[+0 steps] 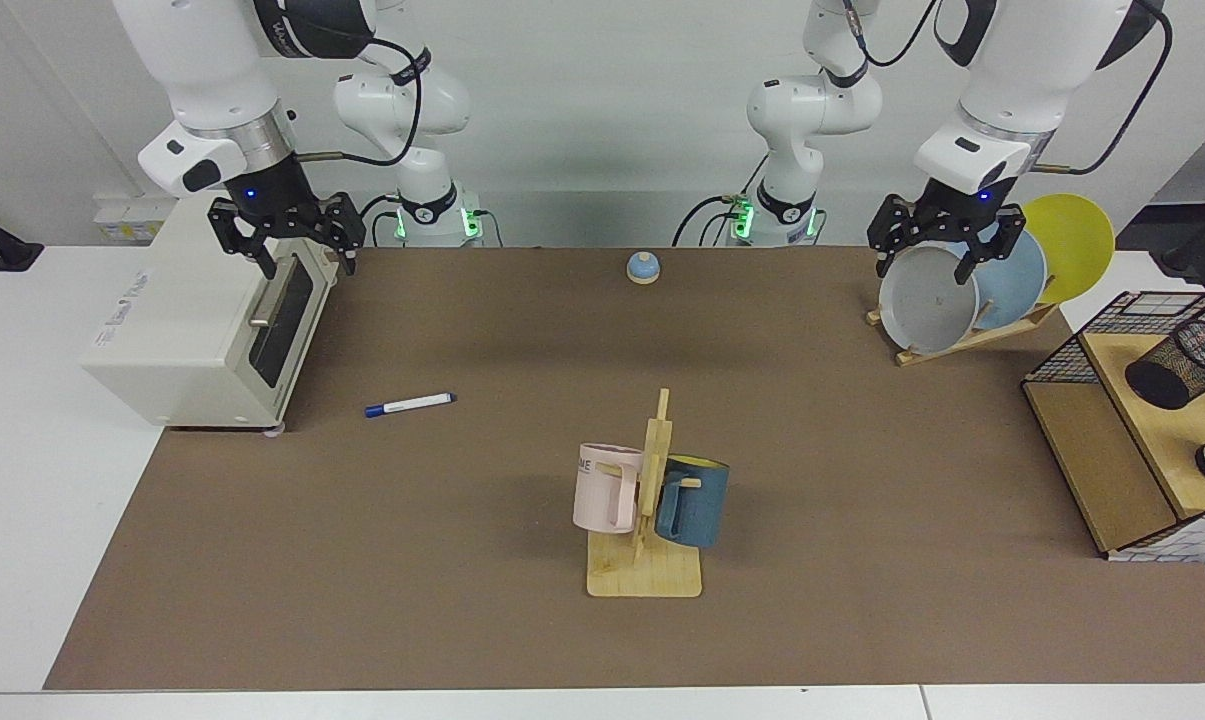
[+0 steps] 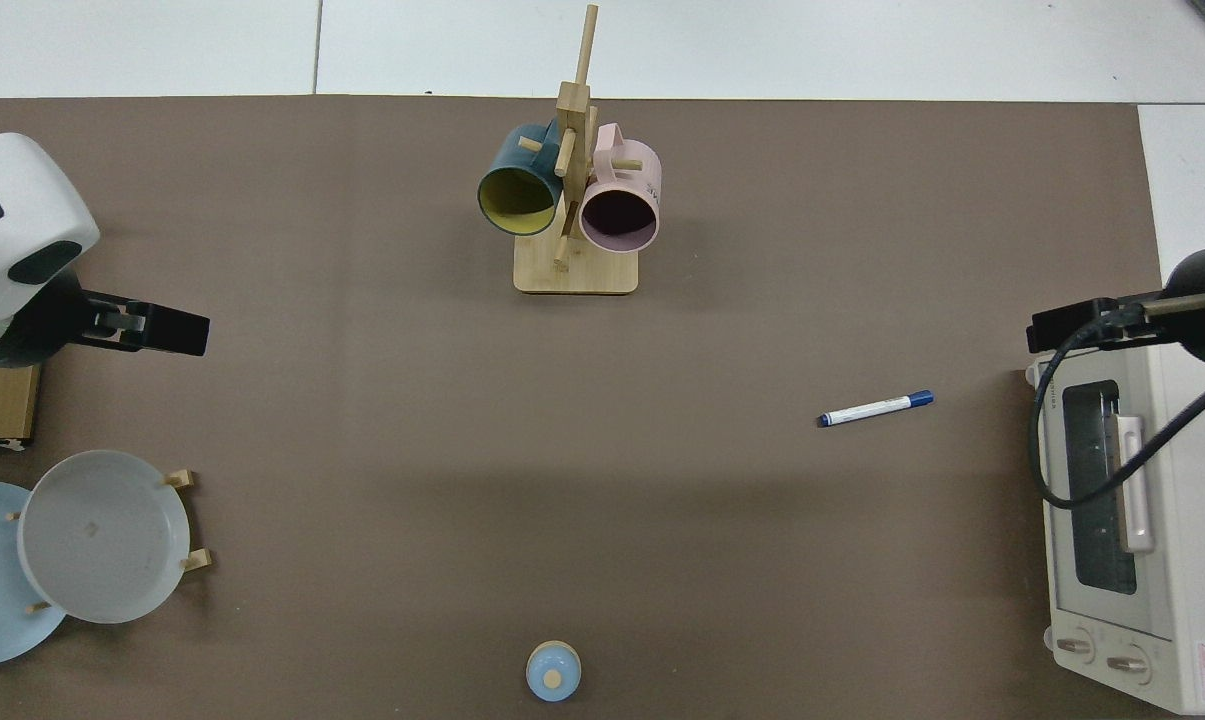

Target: Put markers into pen holder

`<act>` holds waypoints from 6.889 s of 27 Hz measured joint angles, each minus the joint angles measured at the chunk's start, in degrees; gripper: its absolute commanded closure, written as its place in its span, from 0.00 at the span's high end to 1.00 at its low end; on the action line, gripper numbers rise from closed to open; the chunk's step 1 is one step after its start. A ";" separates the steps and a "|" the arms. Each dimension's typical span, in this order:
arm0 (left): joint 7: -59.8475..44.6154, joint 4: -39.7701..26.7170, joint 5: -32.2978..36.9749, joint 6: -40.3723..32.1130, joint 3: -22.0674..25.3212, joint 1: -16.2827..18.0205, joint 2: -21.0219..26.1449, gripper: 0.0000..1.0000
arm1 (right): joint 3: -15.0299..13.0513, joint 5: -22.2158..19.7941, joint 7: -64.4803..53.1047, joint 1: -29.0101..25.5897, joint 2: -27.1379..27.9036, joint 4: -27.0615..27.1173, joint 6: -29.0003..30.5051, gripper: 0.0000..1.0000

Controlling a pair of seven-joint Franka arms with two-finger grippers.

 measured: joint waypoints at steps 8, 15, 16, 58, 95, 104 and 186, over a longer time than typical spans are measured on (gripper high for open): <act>0.00 -0.39 0.00 -0.02 0.07 0.02 -0.16 1.00 | 0.01 0.87 8.50 0.01 0.37 -4.92 5.37 1.00; 0.00 -0.63 0.00 -0.03 0.23 0.07 -0.30 1.00 | 0.00 0.94 16.19 0.01 2.04 -9.69 10.43 1.00; 0.00 -0.69 0.00 -0.04 0.26 0.08 -0.33 1.00 | 0.00 0.95 17.12 0.01 2.39 -10.58 11.17 1.00; 0.00 -4.31 0.00 -0.08 0.83 0.57 -2.59 1.00 | -0.31 1.03 57.04 -2.51 16.03 -25.26 33.02 0.96; 0.00 -4.99 -0.01 0.08 0.90 0.57 -2.88 1.00 | -0.08 7.11 64.81 -3.65 14.71 -31.48 41.68 0.00; 0.00 -4.99 -2.16 0.28 0.89 0.57 -2.91 1.00 | 1.99 8.76 64.81 -2.51 13.93 -30.68 40.50 0.00; 55.06 -12.93 -15.69 7.62 -6.95 -12.49 -4.58 0.10 | 3.16 31.59 104.05 25.70 5.66 -10.07 23.08 0.00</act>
